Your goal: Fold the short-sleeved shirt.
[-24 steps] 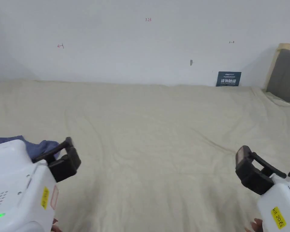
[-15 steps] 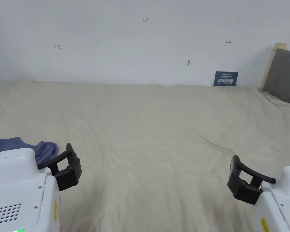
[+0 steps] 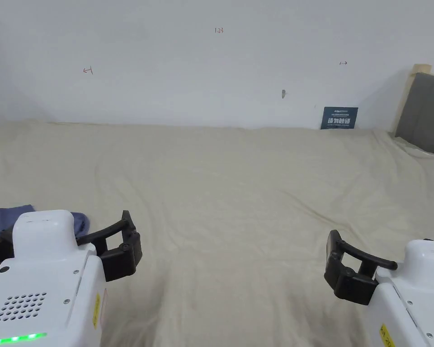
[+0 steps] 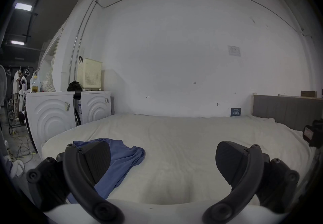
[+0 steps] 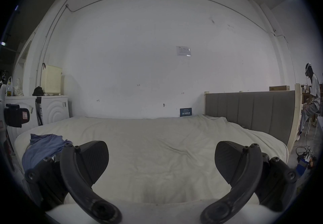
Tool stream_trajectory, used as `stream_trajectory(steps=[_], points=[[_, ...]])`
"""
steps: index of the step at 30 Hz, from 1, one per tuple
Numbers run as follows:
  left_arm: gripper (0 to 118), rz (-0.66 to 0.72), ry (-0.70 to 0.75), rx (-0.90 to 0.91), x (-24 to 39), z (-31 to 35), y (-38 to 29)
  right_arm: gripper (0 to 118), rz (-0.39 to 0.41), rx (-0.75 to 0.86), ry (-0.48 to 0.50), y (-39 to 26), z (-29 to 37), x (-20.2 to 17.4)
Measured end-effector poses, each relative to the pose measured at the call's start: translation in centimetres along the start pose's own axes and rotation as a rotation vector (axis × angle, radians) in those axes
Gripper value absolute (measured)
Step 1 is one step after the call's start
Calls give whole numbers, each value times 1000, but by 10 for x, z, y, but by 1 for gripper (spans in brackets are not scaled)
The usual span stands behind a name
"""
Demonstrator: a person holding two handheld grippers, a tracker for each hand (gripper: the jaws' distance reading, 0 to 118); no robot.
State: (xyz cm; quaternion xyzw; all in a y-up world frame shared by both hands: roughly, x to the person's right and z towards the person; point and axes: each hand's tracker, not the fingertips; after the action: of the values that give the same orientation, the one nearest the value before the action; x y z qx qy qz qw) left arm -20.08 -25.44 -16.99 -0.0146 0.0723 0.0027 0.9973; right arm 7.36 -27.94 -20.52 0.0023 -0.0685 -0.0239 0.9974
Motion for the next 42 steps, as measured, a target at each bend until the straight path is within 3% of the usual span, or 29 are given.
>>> stream_trajectory(steps=[1, 2, 3, 4, 5, 6, 8, 11, 14, 27, 33, 35, 38, 42], points=[[116, -8, -12, -3, 0, 1, 0, 116, -3, -6, 5, 1, 1, -1], [113, -15, -40, -16, -1, 2, 0, 97, -9, -15, 28, 2, 2, 2], [98, -18, -76, -44, -2, 5, 3, 38, -28, 2, 54, 2, 5, 1], [21, -22, -104, -65, -2, 8, 4, 0, -31, 18, 51, 3, 8, 1], [0, -33, -90, -59, 1, 6, 3, 0, 18, -4, 10, -2, 4, -5], [0, -38, -30, -139, 9, -1, 5, 0, -37, 2, 36, 9, -7, -9], [0, 10, -87, -91, 8, 5, 8, 0, -120, -29, 107, 13, -19, -12], [0, -5, -81, -101, 11, 4, 8, 0, -72, -23, 73, 11, 7, 6], [0, -19, -88, -88, 19, 8, 11, 0, -36, -16, 80, 6, 3, -3], [0, -7, -46, -93, 5, 7, 10, 0, -36, -53, 95, 1, -3, -15], [0, -39, 146, -93, -55, 18, 11, 0, -37, -60, 191, -3, -19, -76], [0, -60, 214, -100, -81, 22, 8, 0, -39, -48, 267, -4, -20, -104], [0, -71, 265, -107, -102, 32, 7, 0, -47, -60, 374, -6, -18, -141], [0, -86, 289, -107, -117, 38, 3, 0, -27, -73, 443, -9, -15, -167]])
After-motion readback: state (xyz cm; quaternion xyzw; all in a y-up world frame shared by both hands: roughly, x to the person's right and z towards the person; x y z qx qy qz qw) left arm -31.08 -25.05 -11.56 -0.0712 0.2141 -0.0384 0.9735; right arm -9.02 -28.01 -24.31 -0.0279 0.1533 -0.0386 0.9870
